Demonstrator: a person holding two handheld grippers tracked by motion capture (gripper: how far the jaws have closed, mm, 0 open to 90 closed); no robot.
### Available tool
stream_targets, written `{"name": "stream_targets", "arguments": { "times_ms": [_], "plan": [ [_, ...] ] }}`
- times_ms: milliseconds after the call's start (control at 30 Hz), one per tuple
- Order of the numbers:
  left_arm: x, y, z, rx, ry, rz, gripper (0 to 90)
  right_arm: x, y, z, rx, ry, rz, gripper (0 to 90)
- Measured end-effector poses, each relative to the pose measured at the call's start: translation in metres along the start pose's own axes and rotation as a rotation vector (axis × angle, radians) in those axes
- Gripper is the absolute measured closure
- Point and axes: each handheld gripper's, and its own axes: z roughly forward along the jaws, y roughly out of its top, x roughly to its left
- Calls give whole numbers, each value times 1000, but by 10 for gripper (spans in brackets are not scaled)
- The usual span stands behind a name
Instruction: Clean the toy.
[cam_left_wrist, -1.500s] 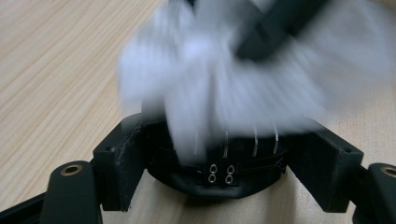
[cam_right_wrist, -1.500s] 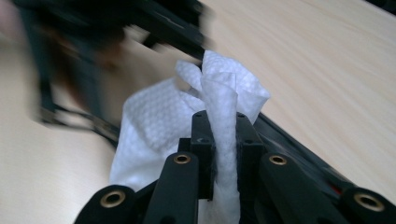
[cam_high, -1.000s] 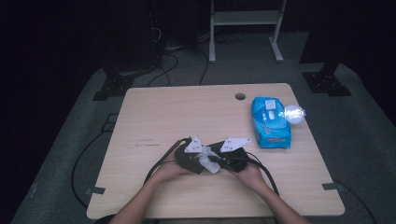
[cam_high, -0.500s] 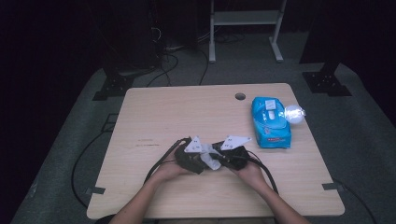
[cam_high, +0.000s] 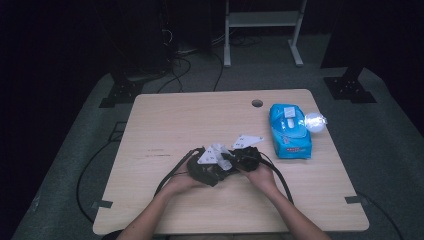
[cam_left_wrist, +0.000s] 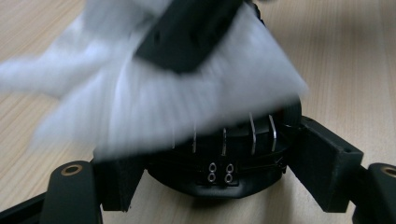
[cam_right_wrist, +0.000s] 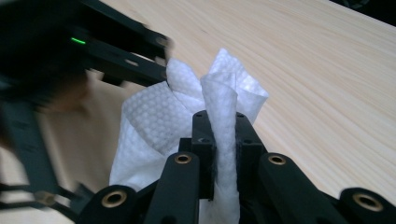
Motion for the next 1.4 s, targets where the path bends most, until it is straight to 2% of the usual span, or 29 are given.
{"name": "stream_targets", "arguments": {
  "times_ms": [67, 100, 167, 267, 300, 333, 433, 500, 600, 667, 700, 767, 833, 900, 967, 1067, 1133, 1200, 1267, 1333, 1400],
  "plan": [
    [0, 0, 0, -5, -2, -2, 240, -9, -4, -2, 6, -23, 8, 817],
    [0, 0, 0, -8, -4, -2, 240, -14, -6, -4, 14, -27, 33, 817],
    [-1, 1, 0, -7, 2, 8, 240, -18, -7, -6, 21, -34, 50, 816],
    [-2, 1, 2, 4, 9, 22, 240, -12, -5, -5, 12, -12, 47, 816],
    [-3, 1, 3, 5, 10, 25, 241, -6, -3, -4, -2, 28, 61, 816],
    [-3, 1, 3, 6, 8, 24, 241, -1, -2, -2, -10, 45, 63, 816],
    [-3, 0, 3, 10, 5, 18, 241, 9, 3, 4, -14, 67, 41, 816],
    [-1, -1, 2, 4, 2, 13, 241, 8, 3, 6, -8, 47, 21, 816],
    [0, -1, 2, 3, 1, 15, 240, 0, 1, 3, 9, -2, 20, 817],
    [-2, 0, 3, 4, 4, 23, 241, 0, 1, 1, 12, -3, 39, 816],
    [-2, 0, 3, 1, 4, 22, 241, 2, 1, 1, 6, 7, 39, 816],
    [-3, 0, 4, 2, 1, 19, 241, 9, 3, 3, -6, 63, 54, 817],
    [-2, 0, 4, 3, 1, 18, 240, 17, 4, 6, -10, 92, 31, 816],
    [-2, -1, 3, 4, -1, 12, 241, 17, 4, 6, -11, 84, 19, 816],
    [-1, -1, 2, 1, -1, 15, 241, 11, 2, 3, -1, 56, 40, 817],
    [-1, -1, 3, -4, -3, 15, 241, 7, -4, -3, -5, 64, 61, 817],
    [-1, -1, 4, -1, -2, 16, 241, 13, -7, -4, -6, 102, 72, 817],
    [-2, -1, 3, 3, -1, 20, 241, 20, -7, -5, -5, 112, 46, 817],
    [-1, -2, 2, 4, -4, 24, 241, 22, -9, -8, 4, 126, 40, 817],
    [-1, -2, 2, 1, -5, 28, 241, 20, -12, -13, 17, 95, 12, 817],
    [-1, -2, 2, -1, -5, 30, 241, 10, -15, -18, 25, 56, 20, 817]
  ]
}}
